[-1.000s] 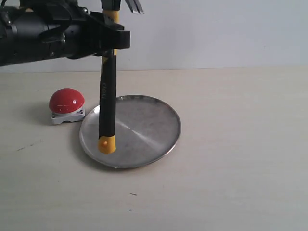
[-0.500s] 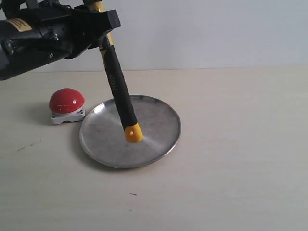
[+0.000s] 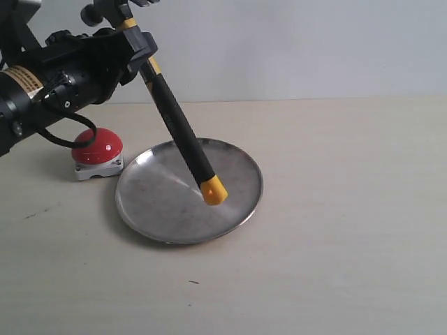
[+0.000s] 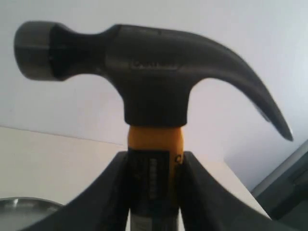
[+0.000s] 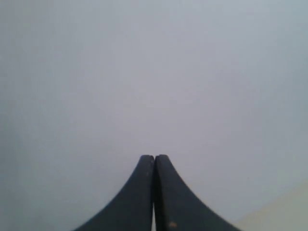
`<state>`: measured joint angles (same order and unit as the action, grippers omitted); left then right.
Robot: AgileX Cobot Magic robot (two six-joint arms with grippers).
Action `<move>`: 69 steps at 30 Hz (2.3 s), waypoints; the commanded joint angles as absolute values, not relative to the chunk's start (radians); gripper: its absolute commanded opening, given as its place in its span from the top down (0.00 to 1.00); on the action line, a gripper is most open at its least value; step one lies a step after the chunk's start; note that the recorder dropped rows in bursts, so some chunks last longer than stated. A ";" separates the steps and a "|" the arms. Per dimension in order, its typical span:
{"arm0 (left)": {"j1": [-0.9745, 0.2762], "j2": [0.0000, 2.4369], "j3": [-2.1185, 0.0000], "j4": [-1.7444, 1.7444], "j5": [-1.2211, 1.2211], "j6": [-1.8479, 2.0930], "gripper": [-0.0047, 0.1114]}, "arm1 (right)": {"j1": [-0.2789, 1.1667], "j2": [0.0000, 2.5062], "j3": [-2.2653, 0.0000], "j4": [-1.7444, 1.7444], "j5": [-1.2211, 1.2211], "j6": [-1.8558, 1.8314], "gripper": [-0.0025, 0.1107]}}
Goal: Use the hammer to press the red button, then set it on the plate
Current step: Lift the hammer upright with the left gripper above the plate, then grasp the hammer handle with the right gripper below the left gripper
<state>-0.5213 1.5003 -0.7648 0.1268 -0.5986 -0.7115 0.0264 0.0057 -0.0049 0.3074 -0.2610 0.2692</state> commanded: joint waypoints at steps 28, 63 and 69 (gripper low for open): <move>-0.487 1.543 -0.779 0.255 -0.672 -0.792 0.96 | 0.682 1.328 -0.733 0.078 0.071 -0.102 0.98; -0.487 1.541 -0.817 0.385 -0.671 -0.852 0.96 | 0.785 1.746 -0.915 0.080 -0.263 -0.036 0.28; -0.487 1.541 -0.817 0.405 -0.671 -0.852 0.96 | 0.785 1.785 -0.947 0.080 -0.259 -0.034 0.37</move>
<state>-0.4885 1.5533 -0.8002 0.4074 -0.5976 -0.8488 0.7814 1.7822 -0.9393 0.0797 -0.2505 -0.0369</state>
